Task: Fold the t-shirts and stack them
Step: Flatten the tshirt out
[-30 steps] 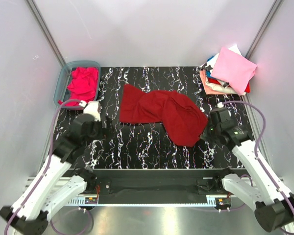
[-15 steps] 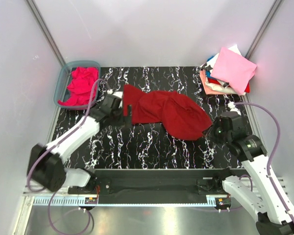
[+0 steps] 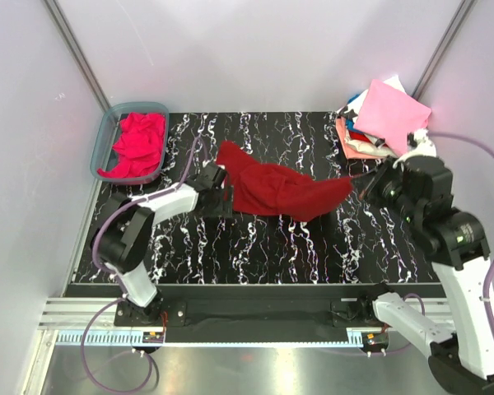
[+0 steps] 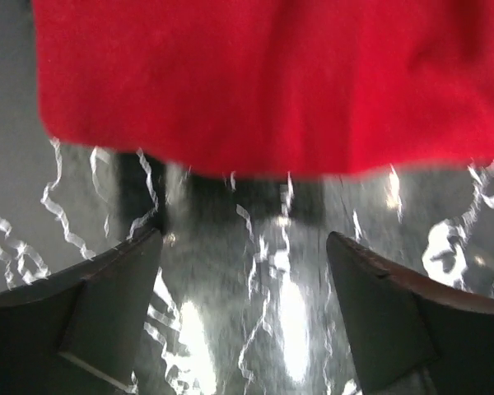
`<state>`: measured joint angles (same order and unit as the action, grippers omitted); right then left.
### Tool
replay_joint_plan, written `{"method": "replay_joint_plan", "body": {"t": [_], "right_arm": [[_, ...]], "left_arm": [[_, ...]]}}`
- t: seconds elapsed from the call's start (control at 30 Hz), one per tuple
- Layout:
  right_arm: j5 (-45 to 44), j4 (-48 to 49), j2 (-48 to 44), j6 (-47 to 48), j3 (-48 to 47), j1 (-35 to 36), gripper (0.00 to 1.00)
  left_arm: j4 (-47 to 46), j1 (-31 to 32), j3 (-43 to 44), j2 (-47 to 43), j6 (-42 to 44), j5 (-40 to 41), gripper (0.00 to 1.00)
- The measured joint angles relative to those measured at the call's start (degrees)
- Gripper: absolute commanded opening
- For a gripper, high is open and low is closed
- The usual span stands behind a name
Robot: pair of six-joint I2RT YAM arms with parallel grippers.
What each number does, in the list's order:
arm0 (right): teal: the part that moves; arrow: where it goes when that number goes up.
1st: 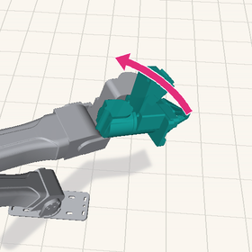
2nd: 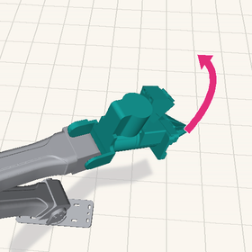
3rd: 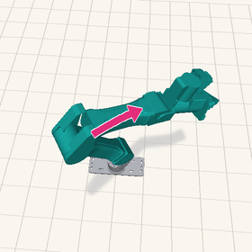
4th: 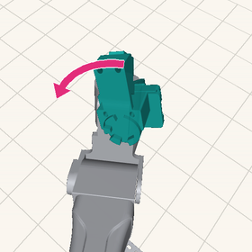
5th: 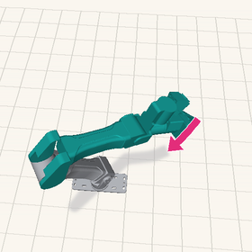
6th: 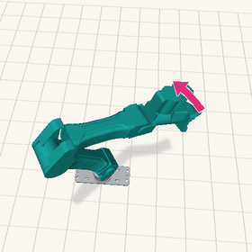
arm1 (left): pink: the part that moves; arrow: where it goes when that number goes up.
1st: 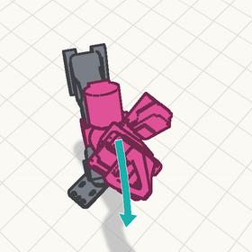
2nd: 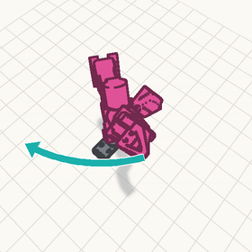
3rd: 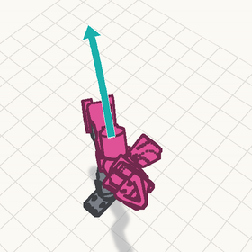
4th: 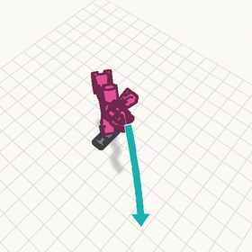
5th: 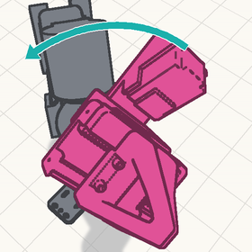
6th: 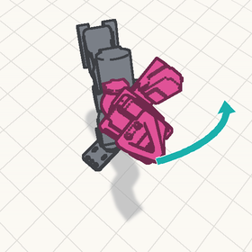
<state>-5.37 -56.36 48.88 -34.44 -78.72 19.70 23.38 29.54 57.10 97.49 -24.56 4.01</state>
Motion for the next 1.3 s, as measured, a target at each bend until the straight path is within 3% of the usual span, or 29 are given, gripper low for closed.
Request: {"method": "replay_joint_plan", "body": {"t": [0.03,0.1,0.13,0.27,0.43,0.47,0.57,0.6,0.7,0.9,1.03,1.17,1.27,1.3], "right_arm": [[0.0,0.0,0.8,0.5,-1.7,0.0,0.00],[0.0,-0.1,2.5,1.5,-4.7,0.0,0.00],[0.0,-0.1,3.0,1.8,-5.5,0.0,0.00],[0.0,-0.9,4.2,3.0,-7.4,0.0,0.00],[0.0,-2.5,4.2,3.5,-7.5,0.0,0.00],[0.0,-2.7,4.2,3.6,-7.5,0.0,0.00],[0.0,-3.3,4.0,3.8,-7.5,0.0,0.00],[0.0,-3.4,4.0,3.8,-7.5,0.0,0.00],[0.0,-3.4,4.0,4.2,-7.5,0.0,0.00],[-1.3,-4.5,4.3,5.6,-8.4,0.0,0.00],[-4.7,-9.7,7.6,6.2,-17.2,0.0,0.00],[-10.9,-13.6,11.4,6.8,-31.4,0.0,0.00],[-15.6,-15.1,11.9,7.7,-37.2,0.0,0.00],[-17.3,-15.7,11.7,8.0,-38.4,0.0,0.00]], "left_arm": [[0.2,0.0,0.9,1.1,0.1,1.0,0.70],[-1.3,0.1,2.4,2.5,0.0,1.4,0.68],[-2.1,0.0,3.0,3.3,0.1,2.0,0.71],[-3.8,0.1,4.8,5.1,0.3,2.7,0.95],[-6.5,0.0,5.0,5.6,-0.2,2.0,0.92],[-7.1,0.0,5.0,5.8,-0.4,1.7,0.88],[-8.7,0.0,5.2,6.3,-1.3,0.5,0.57],[-9.4,0.0,5.3,6.6,-1.4,0.2,0.36],[-11.9,0.0,5.9,8.0,-2.0,-1.4,0.00],[-8.4,0.7,9.0,4.4,-1.5,-2.1,0.00],[4.9,1.7,22.0,-6.4,-0.2,1.1,0.00],[14.7,1.5,45.7,-13.0,2.3,4.0,0.00],[21.5,-1.4,65.4,-12.8,4.2,3.8,0.00],[23.1,-3.0,69.9,-11.8,4.6,3.4,0.07]]}}
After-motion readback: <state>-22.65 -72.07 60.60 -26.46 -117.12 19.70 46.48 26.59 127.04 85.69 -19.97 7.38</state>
